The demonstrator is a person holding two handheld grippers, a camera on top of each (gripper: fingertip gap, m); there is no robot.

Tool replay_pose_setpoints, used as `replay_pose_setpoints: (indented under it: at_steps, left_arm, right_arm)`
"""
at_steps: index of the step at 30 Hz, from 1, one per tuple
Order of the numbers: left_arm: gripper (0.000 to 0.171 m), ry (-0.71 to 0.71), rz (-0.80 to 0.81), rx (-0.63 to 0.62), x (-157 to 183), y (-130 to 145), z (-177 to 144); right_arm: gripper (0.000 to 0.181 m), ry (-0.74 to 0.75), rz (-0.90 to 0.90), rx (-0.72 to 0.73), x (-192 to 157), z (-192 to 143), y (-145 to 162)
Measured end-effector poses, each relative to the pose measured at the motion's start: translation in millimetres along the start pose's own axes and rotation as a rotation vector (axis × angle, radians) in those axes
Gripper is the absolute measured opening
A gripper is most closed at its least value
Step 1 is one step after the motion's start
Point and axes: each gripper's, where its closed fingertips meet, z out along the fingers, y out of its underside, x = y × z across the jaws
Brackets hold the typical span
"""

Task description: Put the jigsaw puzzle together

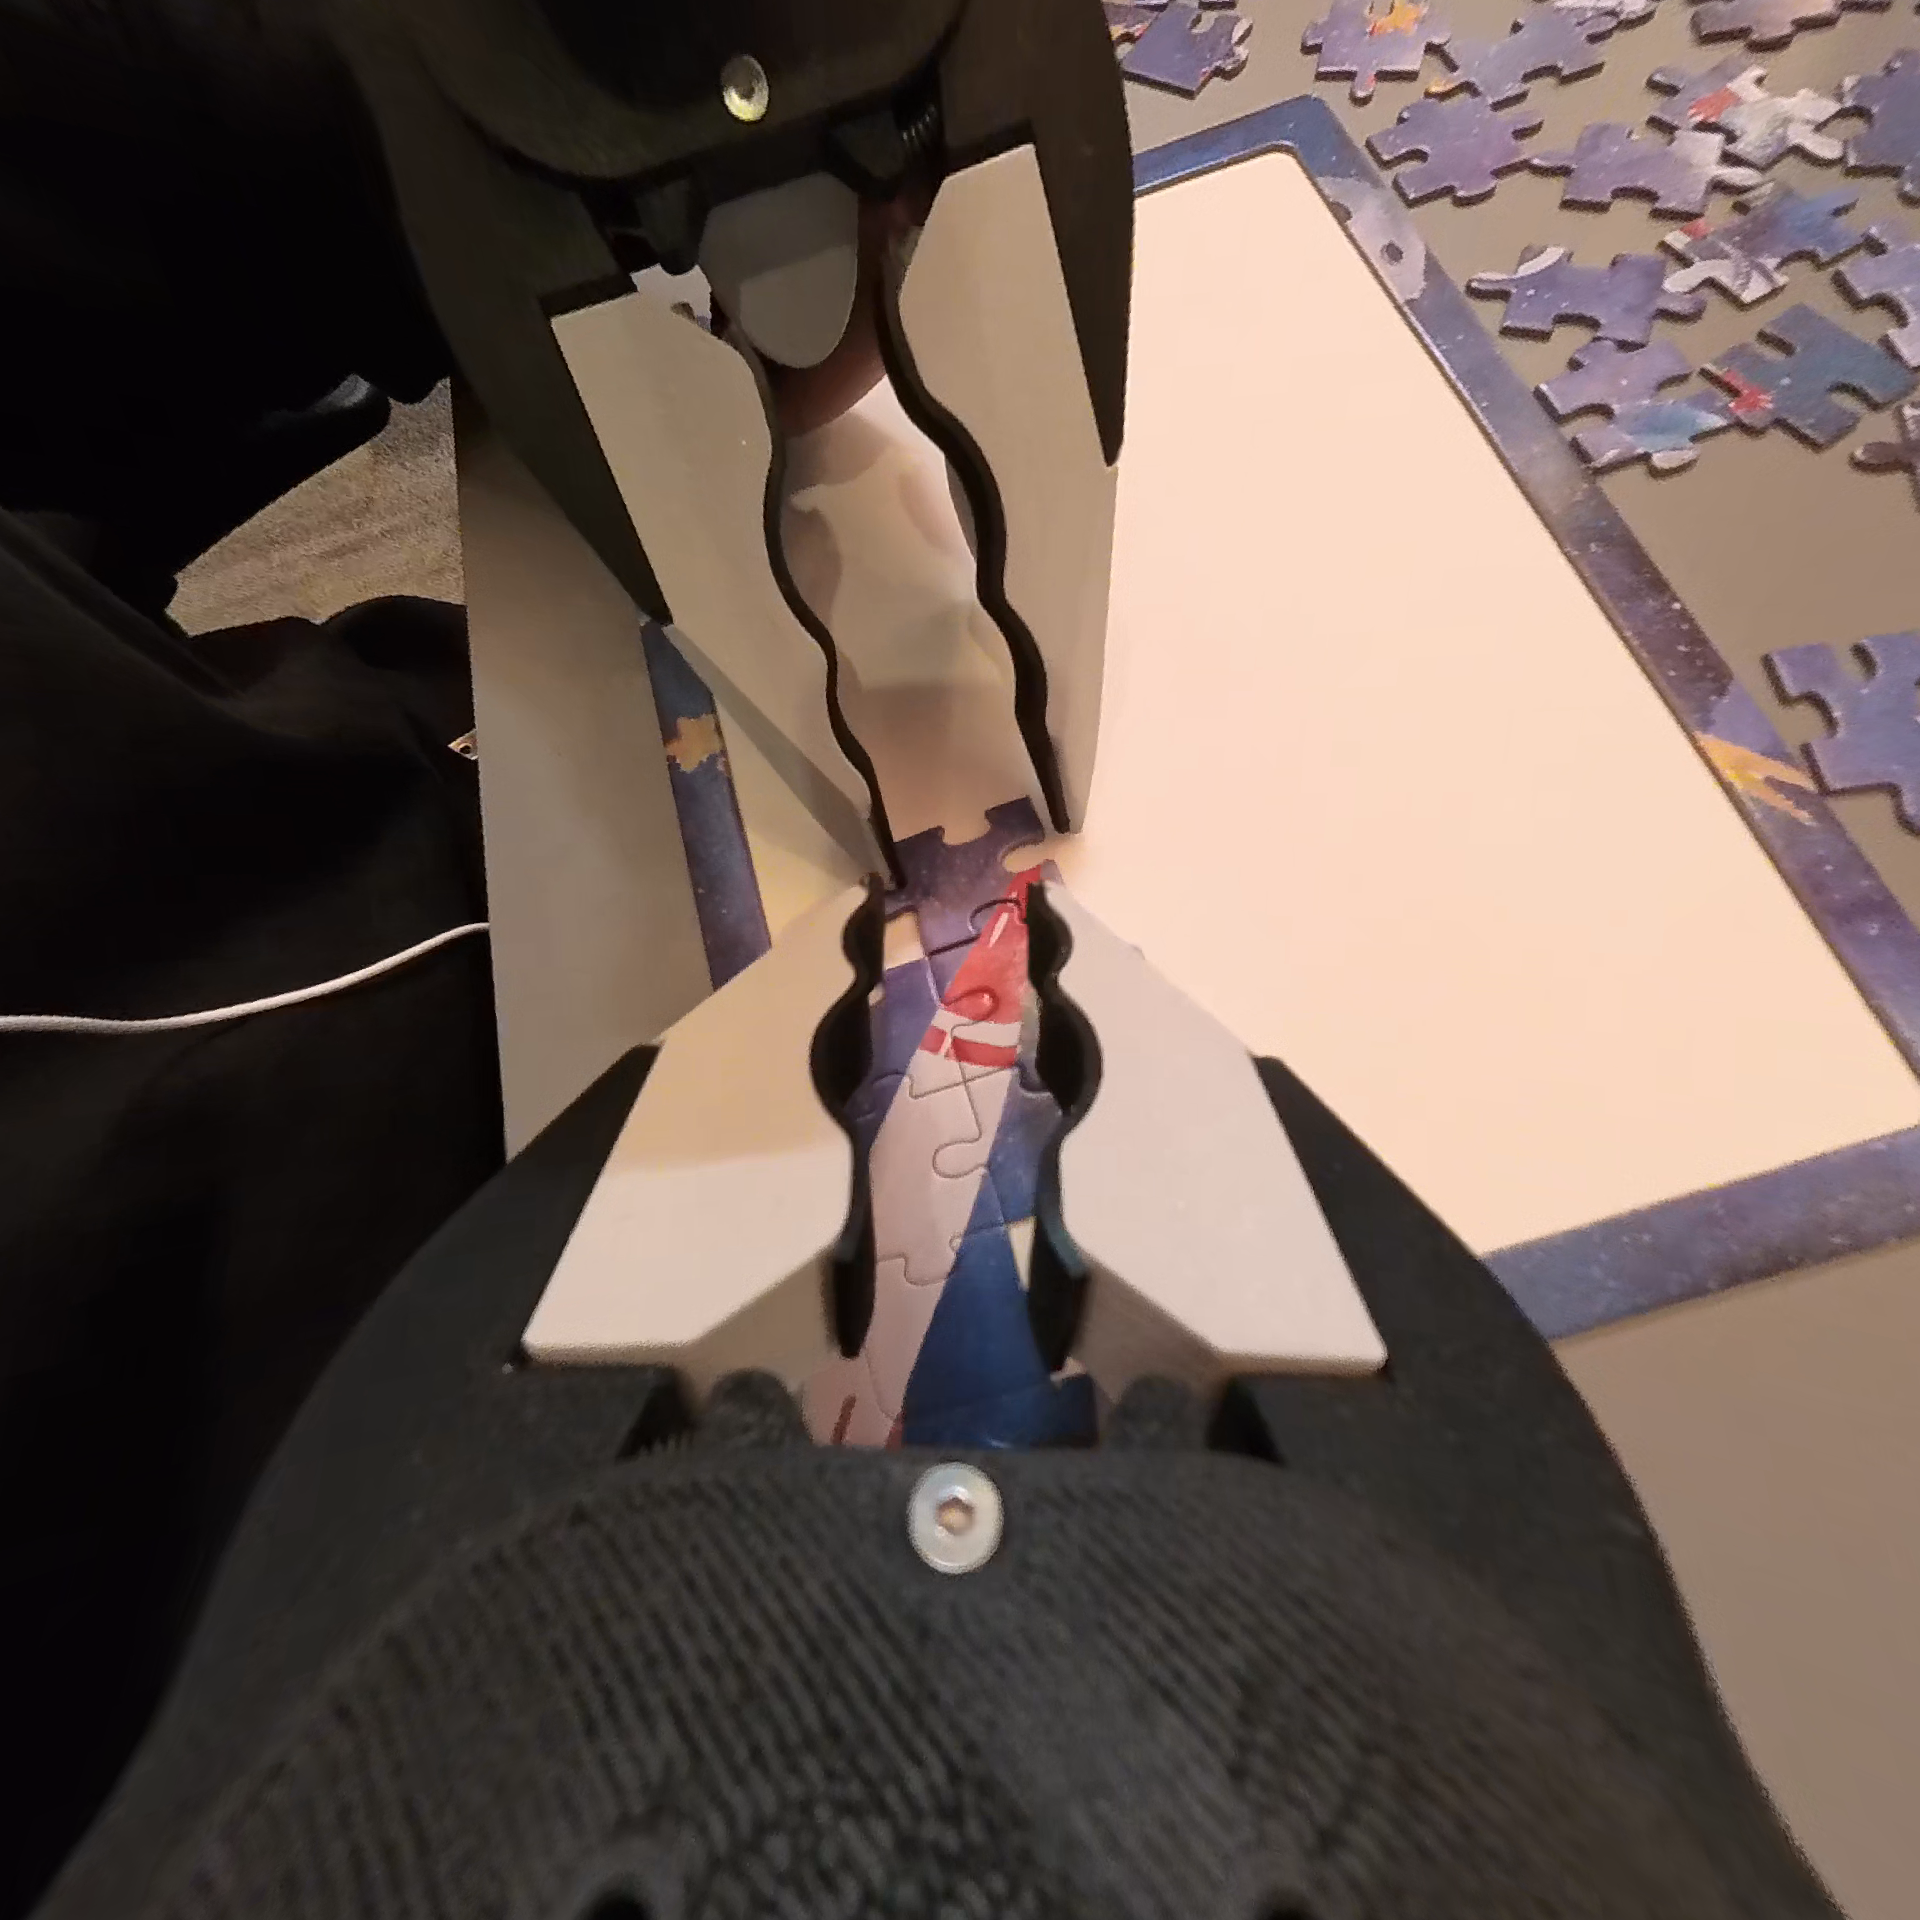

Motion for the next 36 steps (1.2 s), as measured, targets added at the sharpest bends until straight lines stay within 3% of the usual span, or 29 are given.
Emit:
replay_pose_setpoints:
  at_steps: [10, 21, 36]
  left_arm:
    - [0.033, -0.010, -0.010, -0.003, -1, 1, 1]
    - [0.034, -0.016, -0.036, 0.053, 0, -7, -4]
    - [0.035, 0.039, -0.085, 0.056, 5, -3, 0]
  right_arm:
    - [0.030, 0.055, -0.135, -0.072, 8, 10, 8]
    - [0.019, 0.039, -0.156, -0.051, 7, 6, 7]
    - [0.020, 0.136, -0.075, 0.019, 43, -37, 10]
